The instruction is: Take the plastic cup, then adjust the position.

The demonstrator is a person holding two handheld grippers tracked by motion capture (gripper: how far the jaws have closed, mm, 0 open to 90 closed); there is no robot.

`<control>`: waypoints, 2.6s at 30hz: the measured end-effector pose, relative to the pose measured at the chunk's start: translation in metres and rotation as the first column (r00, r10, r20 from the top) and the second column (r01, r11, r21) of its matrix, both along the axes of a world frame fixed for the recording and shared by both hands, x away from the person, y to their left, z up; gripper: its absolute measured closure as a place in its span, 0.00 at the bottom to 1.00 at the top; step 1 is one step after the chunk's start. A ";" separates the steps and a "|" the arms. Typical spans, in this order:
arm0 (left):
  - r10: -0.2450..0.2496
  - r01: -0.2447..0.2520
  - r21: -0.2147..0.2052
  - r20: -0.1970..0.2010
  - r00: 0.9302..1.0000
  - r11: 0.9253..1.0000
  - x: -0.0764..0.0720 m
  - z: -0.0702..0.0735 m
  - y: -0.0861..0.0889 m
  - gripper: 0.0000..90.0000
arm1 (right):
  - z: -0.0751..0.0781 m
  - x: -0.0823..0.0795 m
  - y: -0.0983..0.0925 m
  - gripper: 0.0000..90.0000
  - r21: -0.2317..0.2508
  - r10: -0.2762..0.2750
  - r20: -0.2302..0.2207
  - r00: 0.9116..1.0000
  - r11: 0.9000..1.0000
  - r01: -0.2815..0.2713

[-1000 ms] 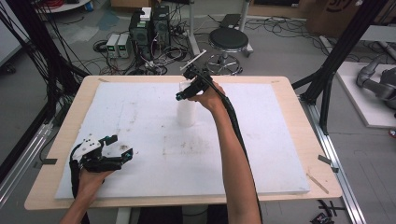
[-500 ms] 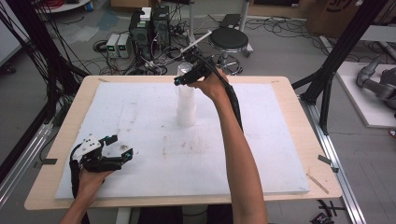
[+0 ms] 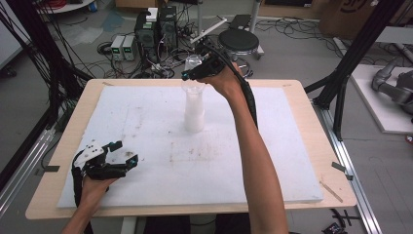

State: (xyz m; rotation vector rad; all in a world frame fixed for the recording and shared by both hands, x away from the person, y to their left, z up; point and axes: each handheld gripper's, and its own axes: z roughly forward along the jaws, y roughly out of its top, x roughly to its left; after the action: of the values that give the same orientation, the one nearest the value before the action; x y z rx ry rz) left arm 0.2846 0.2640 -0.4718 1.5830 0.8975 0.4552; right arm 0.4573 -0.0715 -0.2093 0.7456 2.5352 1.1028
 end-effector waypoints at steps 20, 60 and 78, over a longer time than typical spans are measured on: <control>-0.005 0.004 -0.008 -0.016 1.000 1.000 0.002 0.000 0.002 0.09 | -0.046 -0.108 -0.088 0.44 0.189 0.152 0.109 0.982 0.967 -0.171; -0.022 0.022 0.001 0.002 1.000 1.000 0.000 0.000 0.001 0.10 | -0.133 -0.139 -0.094 0.45 0.349 0.237 0.100 0.966 0.901 -0.257; -0.423 0.425 -0.009 0.081 0.902 0.905 0.015 0.052 -0.019 0.10 | -0.134 -0.135 -0.093 0.45 0.419 0.324 0.118 0.938 0.840 -0.343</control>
State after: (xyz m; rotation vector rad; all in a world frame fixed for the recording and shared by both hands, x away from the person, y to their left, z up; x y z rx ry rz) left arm 0.2996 0.2451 -0.4196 1.6682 0.4737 0.1899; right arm 0.3226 -0.1649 -0.3431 0.3626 2.4636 1.8231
